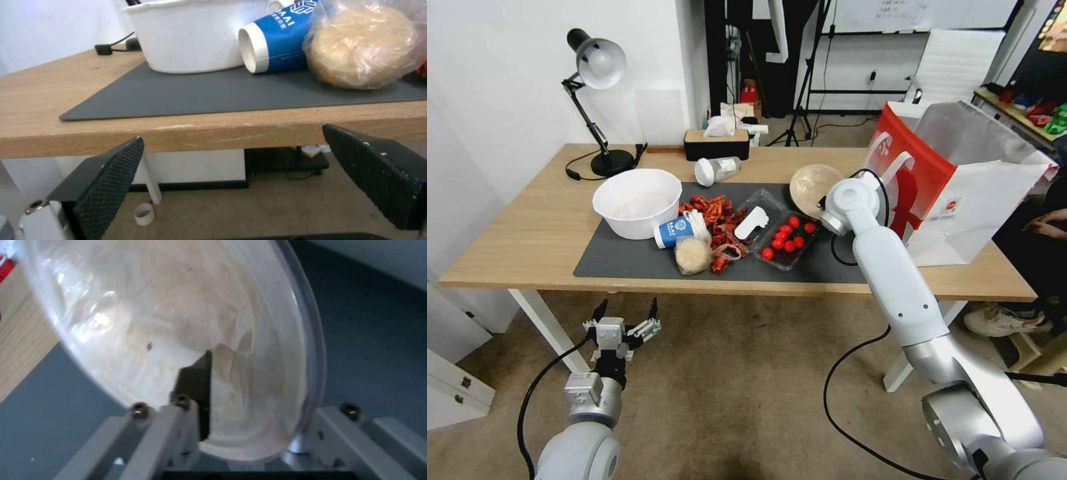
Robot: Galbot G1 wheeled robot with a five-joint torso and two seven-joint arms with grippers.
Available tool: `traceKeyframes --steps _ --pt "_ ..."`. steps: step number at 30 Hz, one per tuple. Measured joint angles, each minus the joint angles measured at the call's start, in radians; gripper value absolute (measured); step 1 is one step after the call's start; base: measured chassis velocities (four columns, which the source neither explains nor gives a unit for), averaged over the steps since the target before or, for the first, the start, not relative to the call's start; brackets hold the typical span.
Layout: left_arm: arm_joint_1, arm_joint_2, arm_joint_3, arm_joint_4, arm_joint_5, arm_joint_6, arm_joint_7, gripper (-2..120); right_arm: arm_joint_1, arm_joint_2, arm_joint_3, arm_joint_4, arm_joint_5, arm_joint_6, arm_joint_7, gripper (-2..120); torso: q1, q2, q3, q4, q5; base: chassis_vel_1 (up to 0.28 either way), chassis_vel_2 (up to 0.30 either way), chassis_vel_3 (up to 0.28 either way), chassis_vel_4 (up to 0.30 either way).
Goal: Pick up the trash from the table and place it into the takeout bag.
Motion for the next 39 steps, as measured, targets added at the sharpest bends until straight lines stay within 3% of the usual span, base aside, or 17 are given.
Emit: traceKeyframes --steps 2,8,19,39 --pt "0.001 -0.001 0.000 -0.002 0.001 0.000 -0.001 100 -0.005 -0.012 0.001 0.014 0.003 0.003 0.001 10 0.000 0.000 0.000 -0.0001 0.0000 0.000 0.000 0.000 0.000" --pt "0.003 -0.001 -0.004 -0.003 0.002 0.000 -0.003 100 -0.010 -0.029 -0.005 0.044 0.010 0.003 0.000 1 0.000 0.000 0.000 -0.0005 0.0001 0.000 0.000 0.000 0.000" --pt "0.007 -0.008 -0.008 -0.005 0.017 -0.001 -0.004 100 -0.028 -0.041 -0.019 0.119 0.018 0.016 -0.084 1 0.000 0.000 0.000 -0.0002 0.0001 0.000 0.000 0.000 0.000" --pt "0.009 -0.020 -0.022 0.004 0.020 -0.018 -0.005 100 0.017 -0.054 -0.149 0.257 0.015 -0.019 -0.241 1 0.000 0.000 0.000 0.0000 0.0000 0.000 0.000 0.000 0.000"
